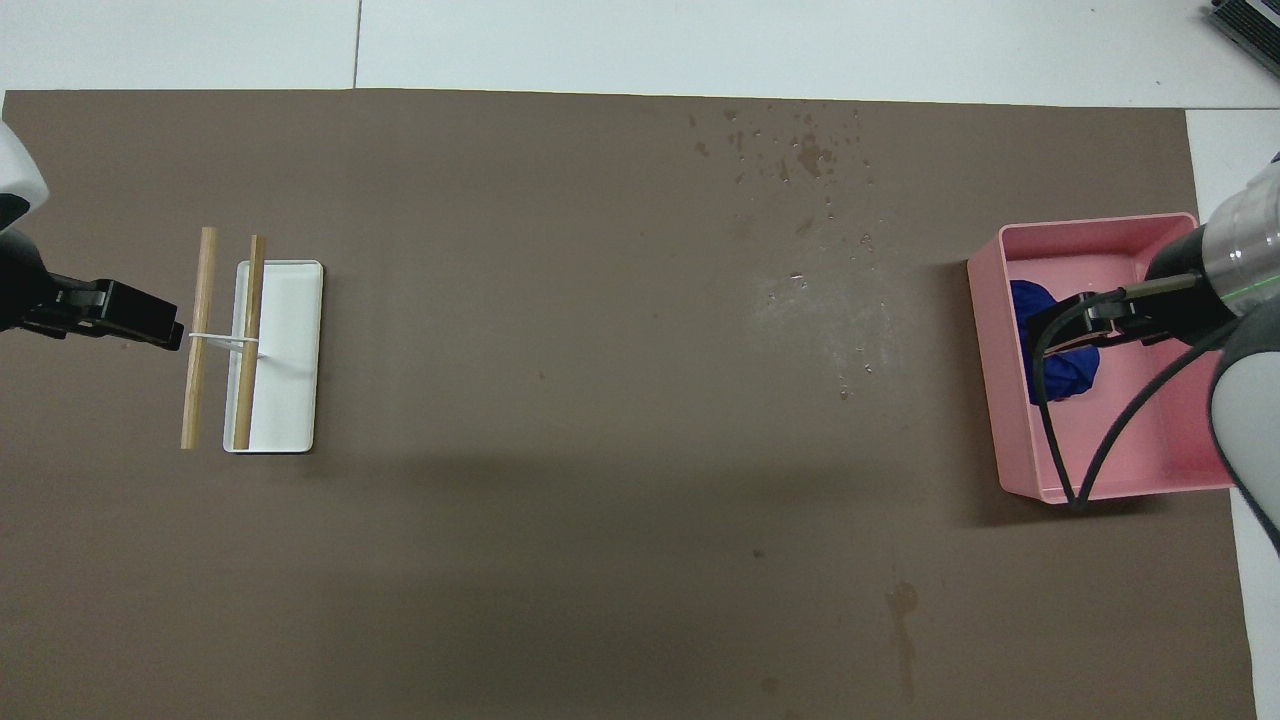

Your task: Wipe water with towel using both arms

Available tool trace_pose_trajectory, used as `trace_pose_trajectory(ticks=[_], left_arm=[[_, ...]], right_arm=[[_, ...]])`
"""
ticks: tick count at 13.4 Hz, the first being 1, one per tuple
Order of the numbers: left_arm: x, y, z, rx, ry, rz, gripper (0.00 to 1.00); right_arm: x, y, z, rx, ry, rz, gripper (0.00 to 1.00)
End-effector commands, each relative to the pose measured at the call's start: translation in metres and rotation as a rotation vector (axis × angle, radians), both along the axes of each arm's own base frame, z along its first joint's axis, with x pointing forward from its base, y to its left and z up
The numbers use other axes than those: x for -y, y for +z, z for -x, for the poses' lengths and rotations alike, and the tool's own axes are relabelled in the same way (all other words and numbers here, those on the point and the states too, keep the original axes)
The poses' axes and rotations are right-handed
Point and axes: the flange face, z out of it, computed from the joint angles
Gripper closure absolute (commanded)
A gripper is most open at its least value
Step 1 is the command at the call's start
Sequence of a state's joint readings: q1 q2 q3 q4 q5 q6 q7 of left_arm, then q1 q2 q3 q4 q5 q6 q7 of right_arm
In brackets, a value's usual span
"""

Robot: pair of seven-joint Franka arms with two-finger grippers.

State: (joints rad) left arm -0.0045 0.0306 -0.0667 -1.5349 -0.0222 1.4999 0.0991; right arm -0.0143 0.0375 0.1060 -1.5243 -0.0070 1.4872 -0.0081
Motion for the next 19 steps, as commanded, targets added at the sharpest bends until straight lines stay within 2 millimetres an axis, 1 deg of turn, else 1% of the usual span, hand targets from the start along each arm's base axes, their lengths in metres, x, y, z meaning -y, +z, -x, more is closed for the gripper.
trace_pose_trajectory(ticks=[1, 4, 5, 6, 7, 8, 9, 12, 17, 19], left_arm=[[-0.003, 0.002, 0.006, 0.006, -0.004, 0.0, 0.0], [-0.003, 0.002, 0.006, 0.006, -0.004, 0.0, 0.0], [-0.003, 0.002, 0.006, 0.006, -0.004, 0.0, 0.0], [-0.003, 0.002, 0.006, 0.006, -0.006, 0.0, 0.0], [-0.003, 0.002, 0.006, 0.006, -0.006, 0.0, 0.0], [-0.003, 0.002, 0.006, 0.006, -0.004, 0.0, 0.0], [-0.003, 0.002, 0.006, 0.006, -0.004, 0.0, 0.0], [-0.003, 0.002, 0.006, 0.006, -0.006, 0.0, 0.0], [-0.003, 0.002, 0.006, 0.006, -0.006, 0.0, 0.0], [-0.003, 0.002, 0.006, 0.006, -0.004, 0.0, 0.0]], right_arm=[[0.005, 0.001, 0.002, 0.011, -0.026, -0.024, 0.0], [0.008, 0.001, 0.002, 0.008, -0.035, -0.024, 0.0], [0.01, 0.008, 0.006, 0.007, -0.038, -0.023, 0.0], [0.013, 0.017, 0.013, 0.002, -0.04, -0.022, 0.0], [0.019, 0.018, 0.016, 0.002, -0.05, -0.022, 0.0], [0.023, 0.017, 0.015, 0.008, -0.053, -0.023, 0.0], [0.022, 0.017, 0.014, 0.019, -0.051, -0.024, 0.0], [0.022, 0.011, 0.01, 0.034, -0.052, -0.025, 0.0], [0.022, 0.012, 0.012, 0.033, -0.06, -0.026, 0.0], [0.027, 0.011, 0.012, 0.03, -0.067, -0.026, 0.0]])
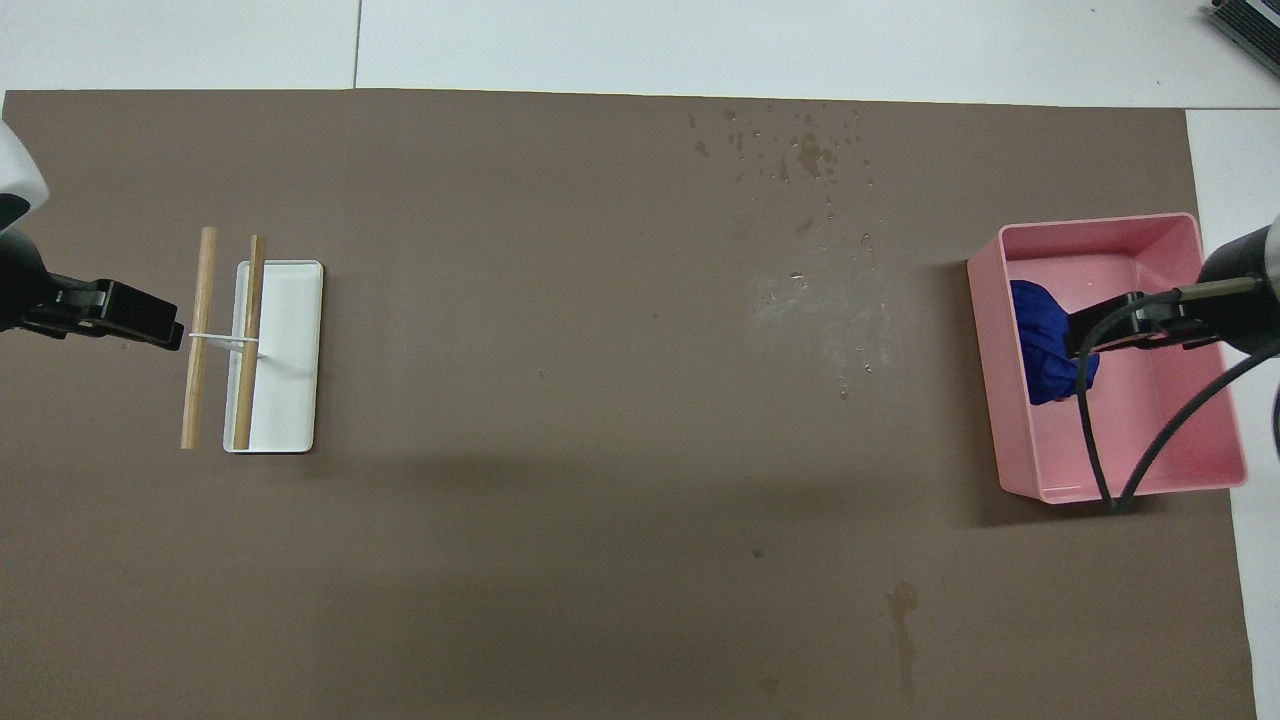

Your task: Wipe water with towel using both arms

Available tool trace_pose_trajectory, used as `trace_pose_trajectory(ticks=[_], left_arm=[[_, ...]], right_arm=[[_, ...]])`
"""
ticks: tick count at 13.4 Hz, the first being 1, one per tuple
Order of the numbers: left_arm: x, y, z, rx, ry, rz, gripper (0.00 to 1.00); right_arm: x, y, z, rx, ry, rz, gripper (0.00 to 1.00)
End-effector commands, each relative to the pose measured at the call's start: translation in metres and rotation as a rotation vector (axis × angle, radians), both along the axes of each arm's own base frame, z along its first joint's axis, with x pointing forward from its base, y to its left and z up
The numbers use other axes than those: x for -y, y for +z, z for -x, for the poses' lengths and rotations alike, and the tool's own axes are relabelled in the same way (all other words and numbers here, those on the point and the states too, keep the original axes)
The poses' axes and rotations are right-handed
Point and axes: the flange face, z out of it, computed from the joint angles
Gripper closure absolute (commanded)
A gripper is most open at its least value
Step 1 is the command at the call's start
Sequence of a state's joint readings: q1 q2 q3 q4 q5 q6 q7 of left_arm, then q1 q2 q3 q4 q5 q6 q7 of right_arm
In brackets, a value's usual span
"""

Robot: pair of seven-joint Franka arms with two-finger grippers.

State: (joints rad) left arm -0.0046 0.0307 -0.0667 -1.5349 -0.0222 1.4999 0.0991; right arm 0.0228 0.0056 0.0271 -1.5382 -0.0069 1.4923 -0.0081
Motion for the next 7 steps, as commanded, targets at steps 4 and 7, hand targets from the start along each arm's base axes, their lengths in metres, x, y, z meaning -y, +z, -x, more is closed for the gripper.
trace_pose_trajectory(ticks=[4, 7], left_arm=[[-0.0037, 0.0017, 0.0061, 0.006, -0.004, 0.0, 0.0], [-0.0029, 0.0017, 0.0062, 0.006, -0.004, 0.0, 0.0]], right_arm=[[0.0057, -0.0013, 0.0056, 0.006, -0.034, -0.027, 0.0], [0.0049, -0.0008, 0.005, 0.012, -0.036, -0.027, 0.0]])
